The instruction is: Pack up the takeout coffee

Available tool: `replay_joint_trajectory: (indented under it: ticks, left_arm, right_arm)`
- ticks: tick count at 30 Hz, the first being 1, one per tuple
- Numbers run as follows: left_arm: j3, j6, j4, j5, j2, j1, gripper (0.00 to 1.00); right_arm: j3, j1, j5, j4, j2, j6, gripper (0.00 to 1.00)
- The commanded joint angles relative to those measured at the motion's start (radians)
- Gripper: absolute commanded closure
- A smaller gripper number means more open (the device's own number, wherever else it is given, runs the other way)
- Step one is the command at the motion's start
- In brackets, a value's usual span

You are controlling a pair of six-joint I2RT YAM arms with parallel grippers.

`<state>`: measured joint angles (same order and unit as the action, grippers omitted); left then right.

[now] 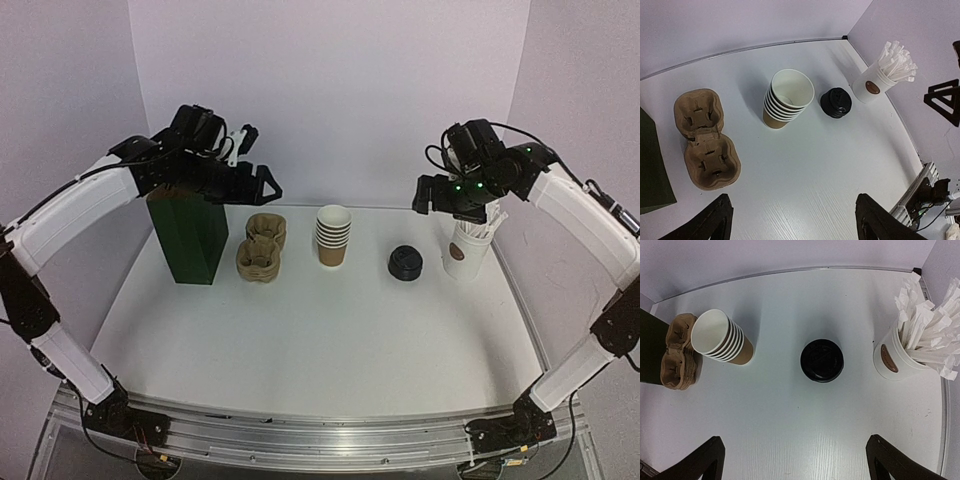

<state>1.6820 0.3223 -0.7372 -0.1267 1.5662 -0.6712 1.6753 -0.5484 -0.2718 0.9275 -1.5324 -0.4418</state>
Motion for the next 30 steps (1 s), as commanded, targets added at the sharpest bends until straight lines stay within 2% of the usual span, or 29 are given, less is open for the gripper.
replay_joint_trajectory:
  ticks: [1, 3, 8, 10, 14, 17, 25, 30]
  left_arm:
    - [0.234, 0.082, -0.083, 0.021, 0.214, 0.001, 0.17]
    - [0.357, 0.103, -0.142, 0.008, 0.317, 0.001, 0.16]
    - [0.687, 0.165, -0.286, -0.007, 0.579, 0.000, 0.07]
    - [0.758, 0.194, -0.302, -0.008, 0.646, 0.001, 0.05]
    - [0.624, 0.258, -0.144, -0.019, 0.619, -0.001, 0.06]
    - [0.546, 0.291, -0.040, -0.012, 0.600, -0.005, 0.12]
    - [0.579, 0.302, 0.009, 0.093, 0.661, -0.024, 0.25]
    - [0.575, 0.301, 0.046, 0.090, 0.681, -0.025, 0.34]
  right_arm:
    - [0.040, 0.000, 0.001, -0.046, -0.044, 0.010, 0.02]
    - [0.052, 0.001, 0.010, -0.050, -0.062, 0.006, 0.02]
    - [0.075, 0.001, -0.017, -0.055, -0.096, -0.025, 0.02]
    - [0.083, 0.000, -0.023, -0.055, -0.103, -0.033, 0.02]
    - [0.083, 0.000, -0.028, -0.055, -0.115, -0.041, 0.02]
    - [0.083, 0.001, -0.024, -0.055, -0.122, -0.045, 0.02]
    - [0.079, 0.000, -0.006, -0.054, -0.134, -0.058, 0.03]
    - [0.072, -0.001, 0.000, -0.053, -0.130, -0.068, 0.03]
